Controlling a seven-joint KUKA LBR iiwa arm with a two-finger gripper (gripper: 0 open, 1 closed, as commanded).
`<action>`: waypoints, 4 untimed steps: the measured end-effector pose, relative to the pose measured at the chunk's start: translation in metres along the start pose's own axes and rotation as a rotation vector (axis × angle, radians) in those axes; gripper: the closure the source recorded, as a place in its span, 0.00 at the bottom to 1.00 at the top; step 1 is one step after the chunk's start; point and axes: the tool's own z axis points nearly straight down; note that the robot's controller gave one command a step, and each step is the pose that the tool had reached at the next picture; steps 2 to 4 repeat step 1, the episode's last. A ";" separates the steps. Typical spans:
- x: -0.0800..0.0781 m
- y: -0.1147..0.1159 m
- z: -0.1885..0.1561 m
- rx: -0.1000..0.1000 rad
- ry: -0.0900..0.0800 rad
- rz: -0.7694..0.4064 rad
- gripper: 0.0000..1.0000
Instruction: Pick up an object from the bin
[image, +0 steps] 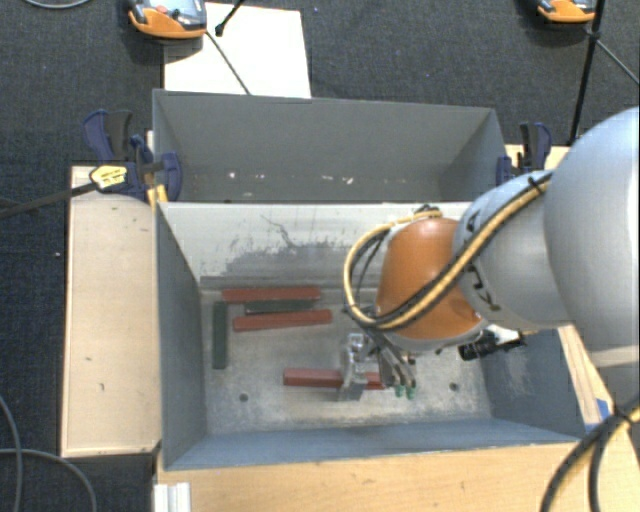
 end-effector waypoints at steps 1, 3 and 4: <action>0.001 0.000 -0.019 0.000 0.003 -0.001 1.00; 0.001 0.000 -0.019 0.000 0.003 -0.001 1.00; 0.001 0.000 -0.019 0.000 0.003 -0.001 1.00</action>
Offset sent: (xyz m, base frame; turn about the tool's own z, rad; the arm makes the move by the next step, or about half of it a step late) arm 0.0000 -0.0001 0.0120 0.0000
